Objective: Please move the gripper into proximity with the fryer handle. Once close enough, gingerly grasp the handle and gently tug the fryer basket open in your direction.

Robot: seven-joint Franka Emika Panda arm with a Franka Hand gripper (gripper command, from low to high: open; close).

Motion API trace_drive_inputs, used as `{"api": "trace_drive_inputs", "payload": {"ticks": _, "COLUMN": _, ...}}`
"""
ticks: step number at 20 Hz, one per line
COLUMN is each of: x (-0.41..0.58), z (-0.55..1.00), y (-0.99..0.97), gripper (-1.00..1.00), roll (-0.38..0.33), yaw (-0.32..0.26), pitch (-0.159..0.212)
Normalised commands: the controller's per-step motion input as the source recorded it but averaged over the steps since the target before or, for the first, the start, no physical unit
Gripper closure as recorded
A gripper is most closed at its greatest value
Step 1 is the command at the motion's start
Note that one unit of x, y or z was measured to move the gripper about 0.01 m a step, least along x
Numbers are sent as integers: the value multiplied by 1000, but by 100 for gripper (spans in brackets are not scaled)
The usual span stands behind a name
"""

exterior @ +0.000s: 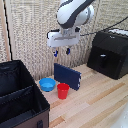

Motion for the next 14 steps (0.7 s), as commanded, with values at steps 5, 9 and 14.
{"api": "trace_drive_inputs", "payload": {"ticks": 5, "x": 56, "z": 0, "y": 0, "gripper": -100, "roll": -29, "yaw": -375, "pitch": -21}}
{"api": "trace_drive_inputs", "payload": {"ticks": 9, "x": 93, "z": 0, "y": 13, "gripper": -100, "roll": -42, "yaw": -363, "pitch": -83}}
{"api": "trace_drive_inputs", "payload": {"ticks": 14, "x": 134, "z": 42, "y": 22, "gripper": -100, "roll": -170, "yaw": -275, "pitch": -119}}
